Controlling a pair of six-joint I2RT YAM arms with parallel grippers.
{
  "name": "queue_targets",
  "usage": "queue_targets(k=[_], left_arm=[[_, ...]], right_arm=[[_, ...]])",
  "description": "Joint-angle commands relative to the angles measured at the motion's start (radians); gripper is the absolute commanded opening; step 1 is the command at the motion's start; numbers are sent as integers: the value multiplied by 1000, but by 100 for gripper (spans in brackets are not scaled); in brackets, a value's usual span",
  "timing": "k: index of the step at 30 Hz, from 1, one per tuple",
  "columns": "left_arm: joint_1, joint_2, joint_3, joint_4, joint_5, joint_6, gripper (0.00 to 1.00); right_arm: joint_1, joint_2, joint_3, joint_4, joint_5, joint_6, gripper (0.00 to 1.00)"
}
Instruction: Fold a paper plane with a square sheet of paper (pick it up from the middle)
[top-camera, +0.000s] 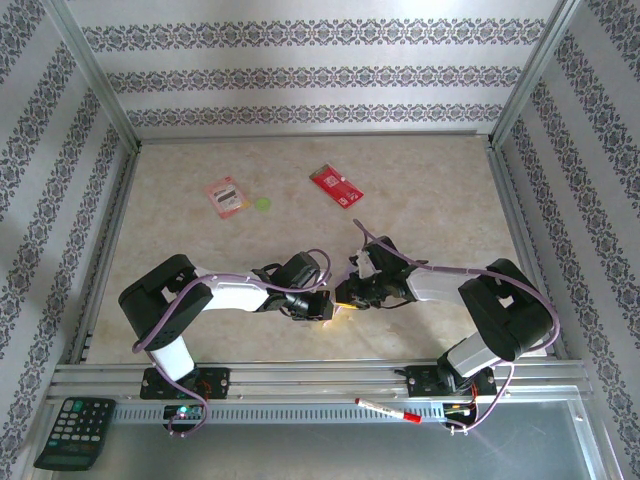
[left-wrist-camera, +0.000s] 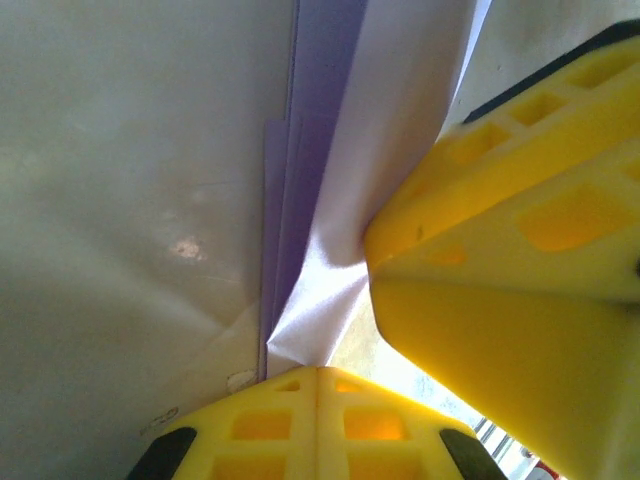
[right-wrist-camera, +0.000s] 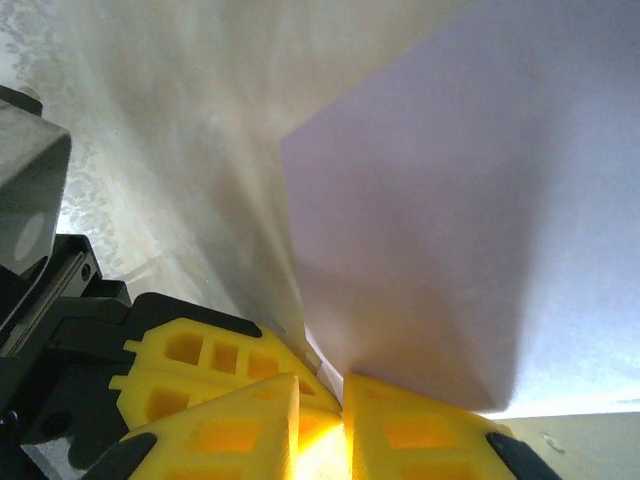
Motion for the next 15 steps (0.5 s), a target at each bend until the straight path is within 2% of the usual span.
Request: queue_targets(k=[1, 15], left_arm=[[12, 44, -29, -54, -53, 17, 0], [13, 40, -28, -58, -53, 18, 0]], right_arm=[[13, 7, -23, 51, -38, 55, 19], [-37, 82, -10, 35, -29, 24, 17]])
